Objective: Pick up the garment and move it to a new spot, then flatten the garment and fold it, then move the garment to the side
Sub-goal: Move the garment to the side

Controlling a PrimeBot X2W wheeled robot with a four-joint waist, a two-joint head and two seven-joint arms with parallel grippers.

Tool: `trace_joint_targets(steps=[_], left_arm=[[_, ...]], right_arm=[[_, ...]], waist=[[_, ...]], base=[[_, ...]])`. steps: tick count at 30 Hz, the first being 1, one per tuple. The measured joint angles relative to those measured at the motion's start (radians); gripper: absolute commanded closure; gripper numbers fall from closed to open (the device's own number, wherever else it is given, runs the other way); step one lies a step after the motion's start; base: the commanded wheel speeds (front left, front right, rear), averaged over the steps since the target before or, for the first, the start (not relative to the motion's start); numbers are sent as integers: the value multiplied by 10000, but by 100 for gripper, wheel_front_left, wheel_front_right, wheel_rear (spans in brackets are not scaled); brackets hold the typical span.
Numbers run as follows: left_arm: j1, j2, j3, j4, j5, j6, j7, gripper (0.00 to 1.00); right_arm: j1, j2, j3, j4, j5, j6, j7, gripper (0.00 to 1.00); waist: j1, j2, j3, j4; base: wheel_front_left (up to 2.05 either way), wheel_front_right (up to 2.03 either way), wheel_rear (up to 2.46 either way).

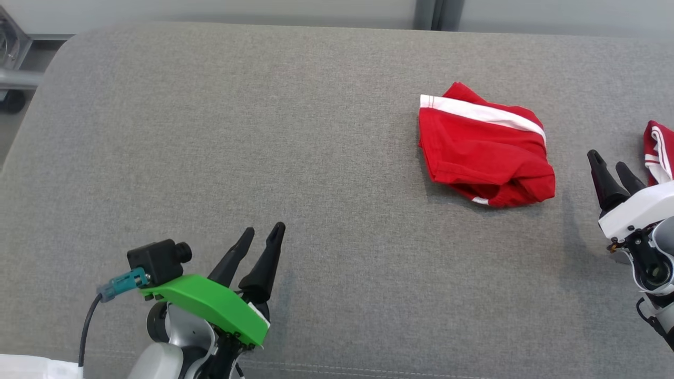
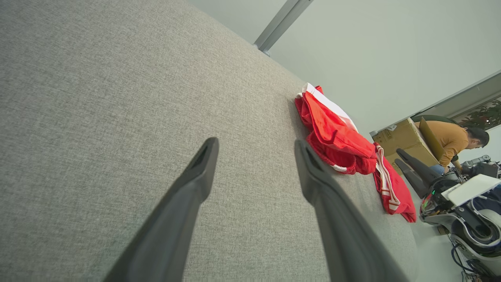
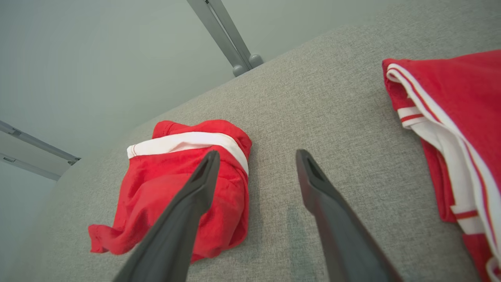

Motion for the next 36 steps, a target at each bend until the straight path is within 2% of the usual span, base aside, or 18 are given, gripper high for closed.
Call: trace_joint_targets(steps=[8, 23, 32, 33, 34, 35, 36], left_arm=[[3, -44, -399, -42, 313, 0, -23, 0], [-253, -297, -752, 31, 541, 0, -84, 0], [-320, -337, -719, 305, 541, 0, -261, 0], [-320, -341, -715, 332, 539, 0, -297, 0], [-320, -347, -706, 353, 539, 0, -332, 0], [-318, -349, -690, 368, 539, 0, -332, 0], [-317, -351, -683, 389, 533, 0, -336, 0]], right_arm=[[-51, 48, 4, 412, 270, 63, 209, 0], [-464, 612, -188, 1488, 880, 278, 399, 0], [-754, 800, 155, 1720, 796, 819, 454, 0], [-759, 798, 196, 1730, 744, 897, 454, 22], [-769, 790, 249, 1730, 719, 972, 454, 33], [-798, 784, 320, 1730, 667, 1060, 458, 58], [-834, 780, 393, 1716, 608, 1158, 466, 68]], waist=[[0, 0, 269, 429], [0, 0, 666, 1360], [0, 0, 588, 1517], [0, 0, 553, 1517], [0, 0, 514, 1515], [0, 0, 472, 1510], [0, 0, 429, 1501]], base=[[0, 0, 0], [0, 0, 0], [0, 0, 0], [0, 0, 0], [0, 0, 0], [0, 0, 0], [0, 0, 0]])
